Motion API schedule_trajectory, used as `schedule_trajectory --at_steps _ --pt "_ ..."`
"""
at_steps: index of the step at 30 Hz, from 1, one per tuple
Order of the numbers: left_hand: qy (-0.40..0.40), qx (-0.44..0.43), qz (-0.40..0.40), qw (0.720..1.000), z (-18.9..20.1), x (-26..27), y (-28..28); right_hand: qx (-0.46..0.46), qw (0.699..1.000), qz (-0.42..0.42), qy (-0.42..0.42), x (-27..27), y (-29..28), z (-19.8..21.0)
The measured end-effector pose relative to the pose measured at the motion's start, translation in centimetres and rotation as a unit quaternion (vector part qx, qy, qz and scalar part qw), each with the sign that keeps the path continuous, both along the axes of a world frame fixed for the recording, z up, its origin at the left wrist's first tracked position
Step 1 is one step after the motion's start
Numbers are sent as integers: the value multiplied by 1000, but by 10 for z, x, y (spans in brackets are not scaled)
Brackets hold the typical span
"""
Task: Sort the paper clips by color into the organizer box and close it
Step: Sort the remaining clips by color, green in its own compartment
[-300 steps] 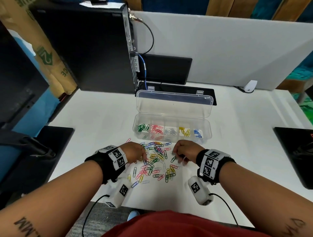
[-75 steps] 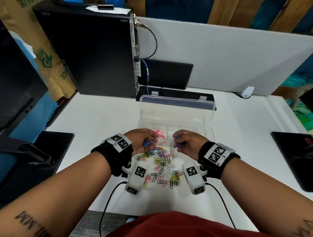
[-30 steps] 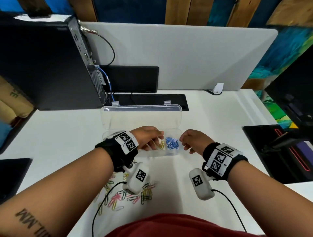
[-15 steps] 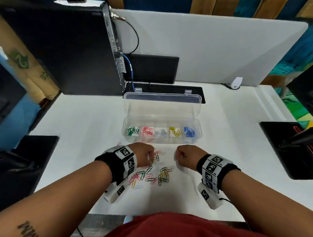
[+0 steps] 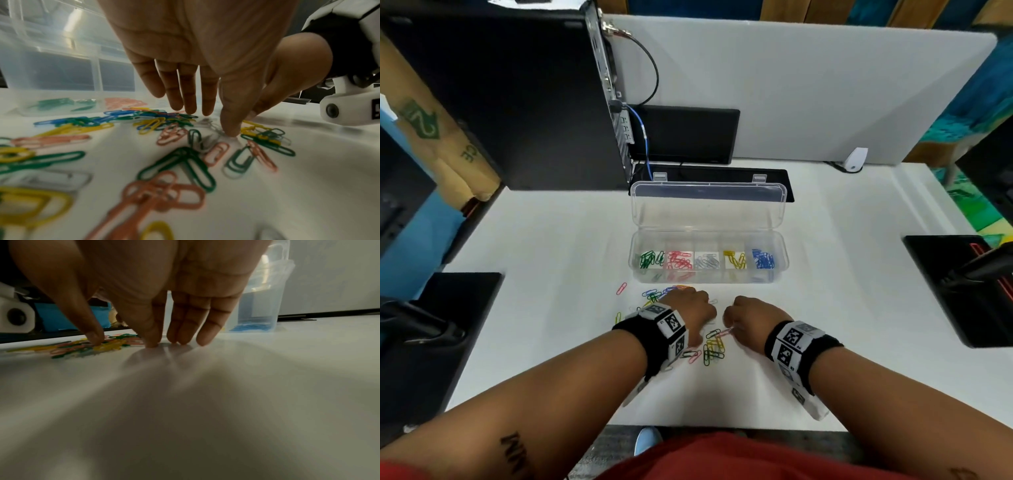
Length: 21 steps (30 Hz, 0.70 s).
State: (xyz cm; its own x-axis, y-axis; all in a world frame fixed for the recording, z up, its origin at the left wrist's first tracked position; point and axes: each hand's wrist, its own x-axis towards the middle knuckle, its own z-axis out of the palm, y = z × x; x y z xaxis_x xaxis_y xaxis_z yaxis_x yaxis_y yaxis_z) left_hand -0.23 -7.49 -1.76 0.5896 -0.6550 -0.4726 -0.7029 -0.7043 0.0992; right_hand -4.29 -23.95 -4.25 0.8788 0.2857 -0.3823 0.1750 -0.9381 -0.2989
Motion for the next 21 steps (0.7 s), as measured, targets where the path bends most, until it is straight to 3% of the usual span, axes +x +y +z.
schedule_trajectory --at_steps 6,14,21 --pt "-16 -1 -8 1000 -6 2 -1 1 1000 -14 -17 -4 -1 -6" --pt "-22 -1 -4 1000 -13 6 -3 -1 999 -21 26 -1 -5 -6" --pt "-38 46 -51 997 -16 9 -4 -9 997 -31 73 2 -1 -5"
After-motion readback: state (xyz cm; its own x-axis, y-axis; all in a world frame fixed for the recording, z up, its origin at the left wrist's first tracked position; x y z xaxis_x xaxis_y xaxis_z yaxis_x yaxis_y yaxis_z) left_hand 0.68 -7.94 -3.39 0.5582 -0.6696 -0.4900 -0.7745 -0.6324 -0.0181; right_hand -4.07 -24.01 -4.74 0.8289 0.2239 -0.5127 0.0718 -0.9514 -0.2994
